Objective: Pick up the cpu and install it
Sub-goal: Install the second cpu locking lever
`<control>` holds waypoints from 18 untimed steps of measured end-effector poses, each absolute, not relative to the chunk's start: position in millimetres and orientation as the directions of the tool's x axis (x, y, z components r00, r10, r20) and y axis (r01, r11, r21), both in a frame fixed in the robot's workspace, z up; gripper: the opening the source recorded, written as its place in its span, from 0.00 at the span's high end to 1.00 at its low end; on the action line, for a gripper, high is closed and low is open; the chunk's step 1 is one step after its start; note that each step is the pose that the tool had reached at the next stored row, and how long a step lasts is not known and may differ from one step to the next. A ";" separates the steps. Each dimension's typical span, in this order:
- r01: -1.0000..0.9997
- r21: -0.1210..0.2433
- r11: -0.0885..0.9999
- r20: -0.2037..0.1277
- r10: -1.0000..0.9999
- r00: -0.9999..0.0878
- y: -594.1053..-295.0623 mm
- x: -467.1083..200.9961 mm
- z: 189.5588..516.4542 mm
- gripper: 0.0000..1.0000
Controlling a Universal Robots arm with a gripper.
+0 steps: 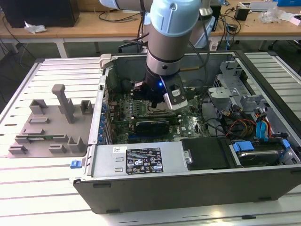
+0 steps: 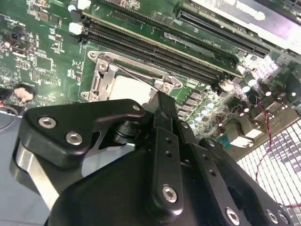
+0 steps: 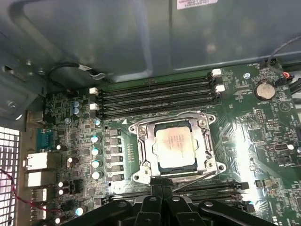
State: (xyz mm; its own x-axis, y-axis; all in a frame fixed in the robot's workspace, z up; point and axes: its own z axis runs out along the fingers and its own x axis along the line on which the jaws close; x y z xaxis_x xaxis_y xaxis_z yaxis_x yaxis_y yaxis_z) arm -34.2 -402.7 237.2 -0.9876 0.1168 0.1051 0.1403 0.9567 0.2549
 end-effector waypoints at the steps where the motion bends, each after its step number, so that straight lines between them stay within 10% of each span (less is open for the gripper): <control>1: 0.140 0.255 0.957 0.106 0.117 -0.987 -402.6 -34.2 235.4 0.89; 18: 0.142 0.232 0.962 0.108 0.120 -0.987 -402.7 -46.3 216.0 0.89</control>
State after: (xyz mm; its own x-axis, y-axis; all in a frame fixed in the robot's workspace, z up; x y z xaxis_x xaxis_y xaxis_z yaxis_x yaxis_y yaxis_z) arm -46.3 -402.7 216.0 -0.9870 0.1195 0.1076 0.1418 0.9624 0.2317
